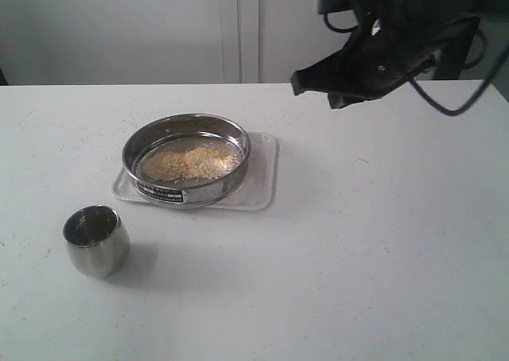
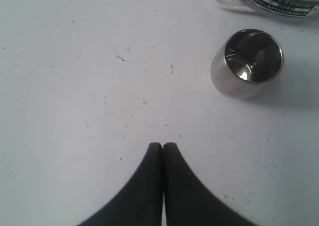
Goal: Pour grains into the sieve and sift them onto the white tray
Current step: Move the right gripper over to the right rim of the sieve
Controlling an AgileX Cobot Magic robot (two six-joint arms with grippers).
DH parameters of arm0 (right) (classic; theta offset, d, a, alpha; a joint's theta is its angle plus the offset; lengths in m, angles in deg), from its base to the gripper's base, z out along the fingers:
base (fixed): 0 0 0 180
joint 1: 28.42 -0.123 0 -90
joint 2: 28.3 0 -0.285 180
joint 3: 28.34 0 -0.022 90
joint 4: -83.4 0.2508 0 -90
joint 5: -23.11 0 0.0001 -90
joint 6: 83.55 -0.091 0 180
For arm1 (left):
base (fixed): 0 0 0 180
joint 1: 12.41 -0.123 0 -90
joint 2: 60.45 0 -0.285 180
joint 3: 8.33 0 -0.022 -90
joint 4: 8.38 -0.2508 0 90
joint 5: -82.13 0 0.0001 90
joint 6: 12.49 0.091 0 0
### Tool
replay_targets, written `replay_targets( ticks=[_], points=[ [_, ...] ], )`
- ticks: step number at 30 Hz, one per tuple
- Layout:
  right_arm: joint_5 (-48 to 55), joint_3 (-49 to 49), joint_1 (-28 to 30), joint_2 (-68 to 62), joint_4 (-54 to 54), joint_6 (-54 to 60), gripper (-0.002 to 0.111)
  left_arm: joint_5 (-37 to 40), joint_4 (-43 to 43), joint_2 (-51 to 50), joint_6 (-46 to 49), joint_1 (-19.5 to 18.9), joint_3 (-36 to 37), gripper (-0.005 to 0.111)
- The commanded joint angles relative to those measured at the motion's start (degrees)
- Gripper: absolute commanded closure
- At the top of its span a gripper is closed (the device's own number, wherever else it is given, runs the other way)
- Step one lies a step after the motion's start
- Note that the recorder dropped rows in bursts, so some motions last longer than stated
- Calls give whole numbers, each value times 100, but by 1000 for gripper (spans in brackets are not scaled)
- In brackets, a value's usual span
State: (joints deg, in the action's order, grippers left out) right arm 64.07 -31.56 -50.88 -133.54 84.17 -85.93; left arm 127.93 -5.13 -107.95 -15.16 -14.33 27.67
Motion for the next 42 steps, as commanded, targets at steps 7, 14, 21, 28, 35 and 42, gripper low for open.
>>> replay_targets(
  ticks=[7, 14, 21, 28, 35, 42],
  points=[
    [663, -1405, -496, -1311, 10, -108, 108, 23, 49, 31, -2, -18, -9, 107],
    [932, -2262, -612, -2050, 238, -108, 108, 10, 49, 31, -2, -18, -9, 107],
    [71, -2547, -612, -2734, 934, 107, 108, 10, 49, 31, -2, -18, -9, 107],
    [-237, -2547, -599, -2840, 884, -570, 106, 10, 49, 31, -2, -18, -9, 107],
    [-238, -2547, -599, -3181, 847, -820, 73, 10, 49, 31, -2, -18, -9, 107],
    [-270, -2547, -599, -3395, 847, -830, 72, 10, 49, 31, -2, -18, -9, 107]
  ],
)
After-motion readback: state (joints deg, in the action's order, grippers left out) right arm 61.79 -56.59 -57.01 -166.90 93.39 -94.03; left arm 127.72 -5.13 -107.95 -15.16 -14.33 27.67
